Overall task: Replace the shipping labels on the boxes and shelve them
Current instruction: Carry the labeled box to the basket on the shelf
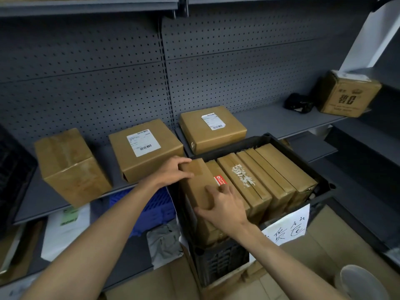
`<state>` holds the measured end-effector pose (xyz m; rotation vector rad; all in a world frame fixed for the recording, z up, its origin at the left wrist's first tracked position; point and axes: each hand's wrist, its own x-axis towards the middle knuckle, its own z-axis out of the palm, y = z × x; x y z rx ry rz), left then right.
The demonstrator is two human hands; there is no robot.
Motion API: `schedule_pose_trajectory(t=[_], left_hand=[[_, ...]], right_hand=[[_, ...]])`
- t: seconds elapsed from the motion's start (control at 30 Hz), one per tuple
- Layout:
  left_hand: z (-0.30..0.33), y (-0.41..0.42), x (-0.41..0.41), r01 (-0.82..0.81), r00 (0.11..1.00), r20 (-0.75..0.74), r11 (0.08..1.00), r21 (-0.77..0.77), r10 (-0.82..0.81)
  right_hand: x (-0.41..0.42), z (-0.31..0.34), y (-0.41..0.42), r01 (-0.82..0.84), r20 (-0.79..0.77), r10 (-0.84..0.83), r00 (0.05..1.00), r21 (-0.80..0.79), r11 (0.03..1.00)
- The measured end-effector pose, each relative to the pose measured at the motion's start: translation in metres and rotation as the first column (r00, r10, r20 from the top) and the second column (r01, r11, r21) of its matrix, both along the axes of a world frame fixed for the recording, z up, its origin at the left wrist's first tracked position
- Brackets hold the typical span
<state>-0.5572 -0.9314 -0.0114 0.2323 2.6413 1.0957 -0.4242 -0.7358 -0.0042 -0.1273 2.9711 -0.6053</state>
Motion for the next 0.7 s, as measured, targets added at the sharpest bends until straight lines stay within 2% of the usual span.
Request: schedule_pose_trajectory(t=[0.2,0.43,0.53,0.7], left_hand=[[-0.022,-0.005,-0.008,0.070,0.997,0.040,0.987,-0.144,-0.065],[-0.037,-0.005,-0.023,0.064,0.997,0.060,0.983,-0.172,-0.055],[-0.044,-0.012,-0.024,0.085,0.995,0.075,0.977,-0.194,-0.071],[-0.061,-0.011,-0.016,0.183,0.983,0.054,0.926,-0.331,-0.175]], right_hand=[[0.000,-0.032,-0.009,-0.024,0.003,0.024,1.000,0.064,0.998],[-0.013,-0.049,-0.019,-0.038,-0.054,0.045,0.998,0.119,0.992],[-0.017,-0.054,-0.021,-0.091,-0.072,0.105,0.992,0.175,0.980],[-0.017,-0.068,-0.016,-0.209,-0.090,0.241,0.966,0.268,0.941]])
